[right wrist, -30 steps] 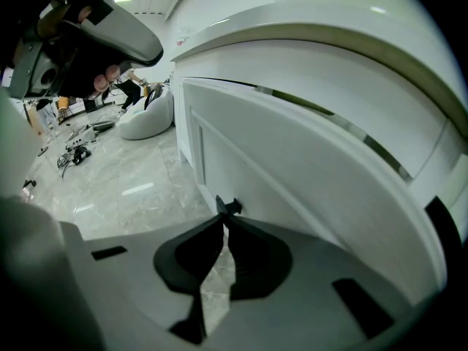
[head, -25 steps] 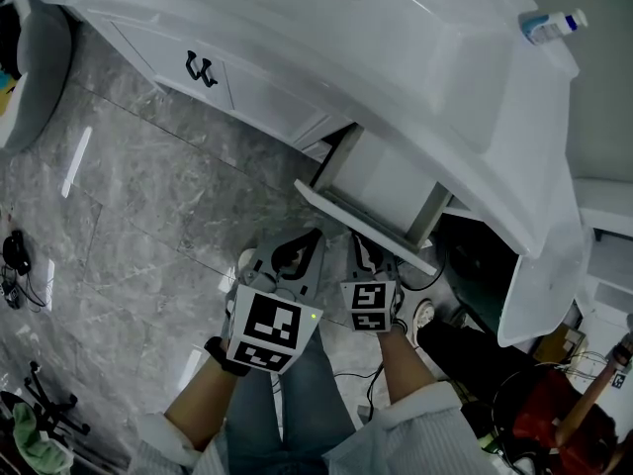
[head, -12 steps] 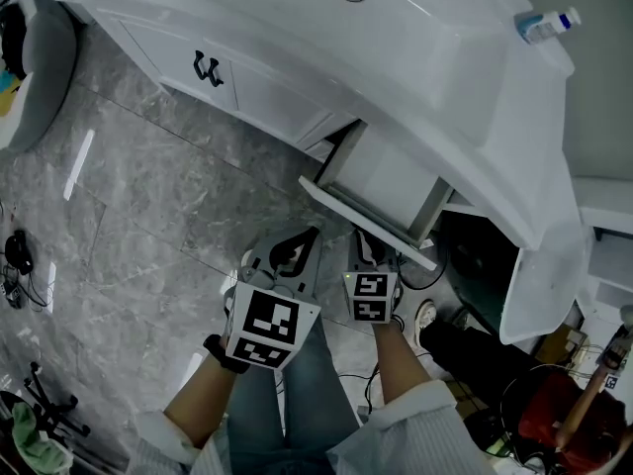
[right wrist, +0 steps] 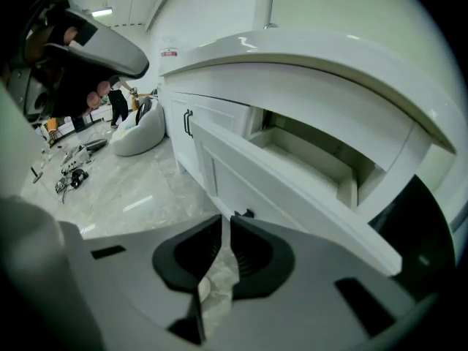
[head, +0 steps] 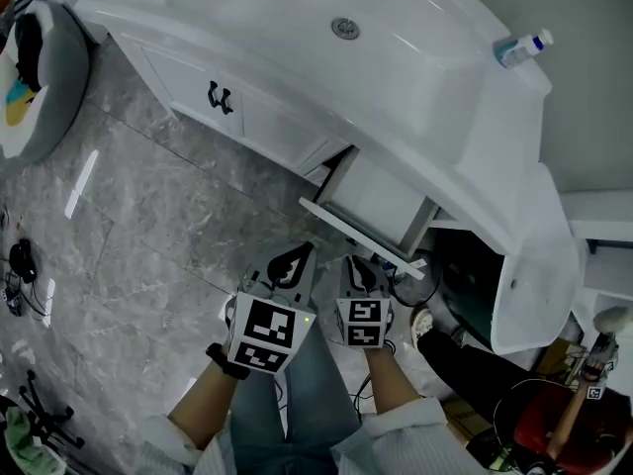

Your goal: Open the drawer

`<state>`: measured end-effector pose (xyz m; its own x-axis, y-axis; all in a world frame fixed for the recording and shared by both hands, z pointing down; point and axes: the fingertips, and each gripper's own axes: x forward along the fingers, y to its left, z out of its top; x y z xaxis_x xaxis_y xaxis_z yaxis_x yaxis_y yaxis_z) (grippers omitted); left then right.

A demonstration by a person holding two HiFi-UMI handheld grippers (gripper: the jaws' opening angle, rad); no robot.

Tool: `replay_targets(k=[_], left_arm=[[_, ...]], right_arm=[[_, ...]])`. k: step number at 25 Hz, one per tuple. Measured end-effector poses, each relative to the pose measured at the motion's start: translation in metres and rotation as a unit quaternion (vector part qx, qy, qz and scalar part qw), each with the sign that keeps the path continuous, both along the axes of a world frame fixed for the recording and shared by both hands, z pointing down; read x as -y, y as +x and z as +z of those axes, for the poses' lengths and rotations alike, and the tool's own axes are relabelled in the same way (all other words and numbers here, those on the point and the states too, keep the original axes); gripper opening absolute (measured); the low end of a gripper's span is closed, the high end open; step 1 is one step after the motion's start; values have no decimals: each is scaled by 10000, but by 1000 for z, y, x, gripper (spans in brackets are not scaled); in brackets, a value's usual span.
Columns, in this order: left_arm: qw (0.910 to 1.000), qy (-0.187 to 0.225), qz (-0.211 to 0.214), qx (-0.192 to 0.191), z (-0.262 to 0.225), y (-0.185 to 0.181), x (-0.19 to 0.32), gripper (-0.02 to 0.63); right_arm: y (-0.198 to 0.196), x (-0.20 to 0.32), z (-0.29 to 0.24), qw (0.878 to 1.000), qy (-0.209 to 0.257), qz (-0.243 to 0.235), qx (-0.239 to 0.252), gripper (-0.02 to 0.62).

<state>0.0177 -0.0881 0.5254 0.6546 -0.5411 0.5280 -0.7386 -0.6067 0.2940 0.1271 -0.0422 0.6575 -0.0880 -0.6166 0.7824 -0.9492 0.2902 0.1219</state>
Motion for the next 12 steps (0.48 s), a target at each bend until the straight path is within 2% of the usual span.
replay_targets(k=[7, 12], left_arm=[[9997, 55, -242, 1, -30, -3, -1, 14], [9987, 173, -474, -60, -58, -5, 5, 14]], right_arm=[[-36, 10, -58, 9974, 280, -226, 624, 46], [-56, 29, -113, 9909, 558, -438, 1143, 46]])
